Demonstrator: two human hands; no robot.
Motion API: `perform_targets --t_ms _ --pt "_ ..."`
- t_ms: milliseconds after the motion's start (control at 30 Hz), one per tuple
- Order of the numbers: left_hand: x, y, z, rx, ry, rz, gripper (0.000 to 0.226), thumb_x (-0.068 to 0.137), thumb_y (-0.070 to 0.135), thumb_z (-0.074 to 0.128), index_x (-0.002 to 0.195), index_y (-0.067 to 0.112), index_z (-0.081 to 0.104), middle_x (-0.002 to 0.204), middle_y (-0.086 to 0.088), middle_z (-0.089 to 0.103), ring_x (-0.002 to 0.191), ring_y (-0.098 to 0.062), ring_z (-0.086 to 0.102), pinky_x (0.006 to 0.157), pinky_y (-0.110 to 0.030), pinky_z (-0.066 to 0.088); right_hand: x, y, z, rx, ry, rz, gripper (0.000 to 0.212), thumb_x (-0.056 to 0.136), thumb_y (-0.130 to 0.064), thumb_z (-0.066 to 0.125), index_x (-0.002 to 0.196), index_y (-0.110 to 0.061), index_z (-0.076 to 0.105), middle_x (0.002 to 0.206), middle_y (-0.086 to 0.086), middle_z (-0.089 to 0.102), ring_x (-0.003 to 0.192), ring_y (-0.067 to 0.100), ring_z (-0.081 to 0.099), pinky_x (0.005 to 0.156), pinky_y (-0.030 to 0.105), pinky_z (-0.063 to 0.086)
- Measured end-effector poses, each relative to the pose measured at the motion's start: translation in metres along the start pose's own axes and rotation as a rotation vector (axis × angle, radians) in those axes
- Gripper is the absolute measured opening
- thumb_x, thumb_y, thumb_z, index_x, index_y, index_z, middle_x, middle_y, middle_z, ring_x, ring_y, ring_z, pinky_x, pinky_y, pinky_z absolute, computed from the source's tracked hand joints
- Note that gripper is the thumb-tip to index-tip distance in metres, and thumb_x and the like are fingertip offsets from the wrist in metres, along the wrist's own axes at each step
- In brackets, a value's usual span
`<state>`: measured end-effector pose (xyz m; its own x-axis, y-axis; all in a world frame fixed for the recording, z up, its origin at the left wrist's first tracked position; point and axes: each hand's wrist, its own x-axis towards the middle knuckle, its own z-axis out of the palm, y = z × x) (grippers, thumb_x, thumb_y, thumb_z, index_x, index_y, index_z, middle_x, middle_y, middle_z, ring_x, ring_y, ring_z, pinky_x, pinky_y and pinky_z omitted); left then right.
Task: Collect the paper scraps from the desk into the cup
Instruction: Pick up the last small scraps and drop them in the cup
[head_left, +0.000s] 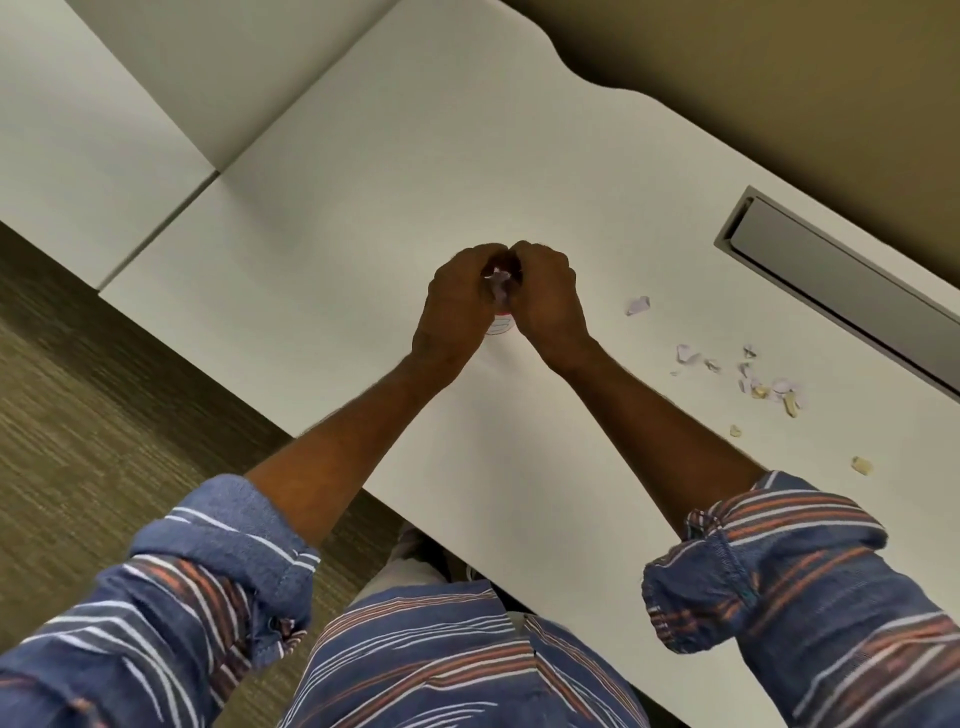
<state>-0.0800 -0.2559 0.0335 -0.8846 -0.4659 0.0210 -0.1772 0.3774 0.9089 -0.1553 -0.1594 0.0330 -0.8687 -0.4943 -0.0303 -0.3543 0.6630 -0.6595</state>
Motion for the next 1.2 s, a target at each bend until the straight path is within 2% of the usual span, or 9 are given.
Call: perform_targets --t_ms 133,233,300,400,467,533,700,900,1200 --pt "0.016 -0.011 0.011 0.226 -0.112 -0.037 0.022 0.095 0.021 0.048 0.101 0.015 0.067 0.091 0.004 0.067 0.083 -0.005 0.058 0.075 -0.016 0.046 -0.005 0.004 0.006 -0.082 -0.038 -0.015 0.009 0.084 -0.009 0.056 0.087 -0.01 0.065 0.082 0.002 0.062 0.073 0.013 0.053 0.062 0.023 0.033" --pt "0.029 -0.008 0.021 0.181 -0.098 -0.264 0.042 0.101 0.038 0.042 0.063 0.022 0.051 0.057 0.014 0.052 0.056 0.0 0.052 0.062 -0.025 0.045 -0.015 0.0 0.012 0.015 -0.029 0.032 0.013 0.083 -0.007 0.053 0.076 -0.018 0.053 0.078 -0.005 0.052 0.069 0.01 0.05 0.056 0.02 0.034" --pt "0.036 -0.004 0.023 0.196 -0.093 -0.309 0.047 0.099 0.046 0.038 0.059 0.023 0.048 0.057 0.01 0.055 0.06 -0.009 0.058 0.067 -0.034 0.049 -0.018 -0.001 0.011 0.012 0.013 0.05 0.016 0.084 -0.007 0.052 0.075 -0.021 0.05 0.078 -0.007 0.049 0.069 0.009 0.048 0.056 0.02 0.033" --pt "0.035 0.008 0.021 0.342 -0.22 -0.262 0.039 0.1 0.044 0.036 0.097 0.017 0.065 0.084 -0.002 0.069 0.087 -0.022 0.069 0.076 -0.032 0.052 -0.019 0.002 -0.001 -0.005 0.115 0.028 0.017 0.088 -0.005 0.05 0.087 -0.013 0.065 0.088 -0.003 0.06 0.078 0.01 0.055 0.064 0.023 0.043" --pt "0.036 0.007 0.019 0.555 -0.313 -0.118 0.049 0.095 0.036 0.053 0.141 0.018 0.045 0.109 -0.009 0.066 0.107 -0.027 0.063 0.083 -0.031 0.049 -0.021 0.008 -0.011 0.02 0.206 -0.011 0.019 0.089 -0.004 0.052 0.095 -0.011 0.069 0.096 0.0 0.066 0.085 0.01 0.061 0.074 0.024 0.051" --pt "0.034 0.01 0.016 0.665 -0.357 -0.039 0.075 0.09 0.027 0.064 0.153 0.017 0.025 0.127 -0.016 0.057 0.118 -0.032 0.056 0.094 -0.039 0.047 -0.029 0.025 -0.022 0.064 0.293 -0.025 0.019 0.089 -0.001 0.055 0.1 -0.009 0.07 0.101 0.002 0.067 0.092 0.011 0.064 0.082 0.028 0.056" --pt "0.029 0.025 0.004 0.573 -0.262 0.071 0.051 0.089 0.011 0.059 0.139 0.014 0.052 0.134 -0.016 0.053 0.125 -0.034 0.049 0.105 -0.038 0.039 -0.085 0.106 -0.046 0.04 0.379 0.14 0.016 0.093 -0.012 0.06 0.107 -0.012 0.067 0.112 -0.001 0.065 0.106 0.015 0.063 0.092 0.036 0.054" --pt "0.018 0.066 0.044 0.462 -0.276 0.294 0.041 0.088 -0.005 0.046 0.117 0.013 0.07 0.12 -0.006 0.068 0.115 -0.024 0.061 0.101 -0.028 0.043 -0.185 0.221 -0.094 -0.224 0.445 0.514 0.034 0.096 -0.03 0.06 0.125 -0.01 0.061 0.14 0.007 0.054 0.134 0.026 0.046 0.111 0.027 0.034" --pt "-0.003 0.046 0.167 0.394 -0.557 0.178 0.041 0.094 0.015 0.061 0.134 0.008 0.056 0.132 -0.01 0.059 0.12 -0.027 0.058 0.102 -0.037 0.045 -0.254 0.323 -0.173 -0.308 0.308 0.811 0.083 0.094 -0.05 0.057 0.153 -0.002 0.023 0.162 0.021 0.016 0.151 0.039 0.014 0.123 0.053 0.021"
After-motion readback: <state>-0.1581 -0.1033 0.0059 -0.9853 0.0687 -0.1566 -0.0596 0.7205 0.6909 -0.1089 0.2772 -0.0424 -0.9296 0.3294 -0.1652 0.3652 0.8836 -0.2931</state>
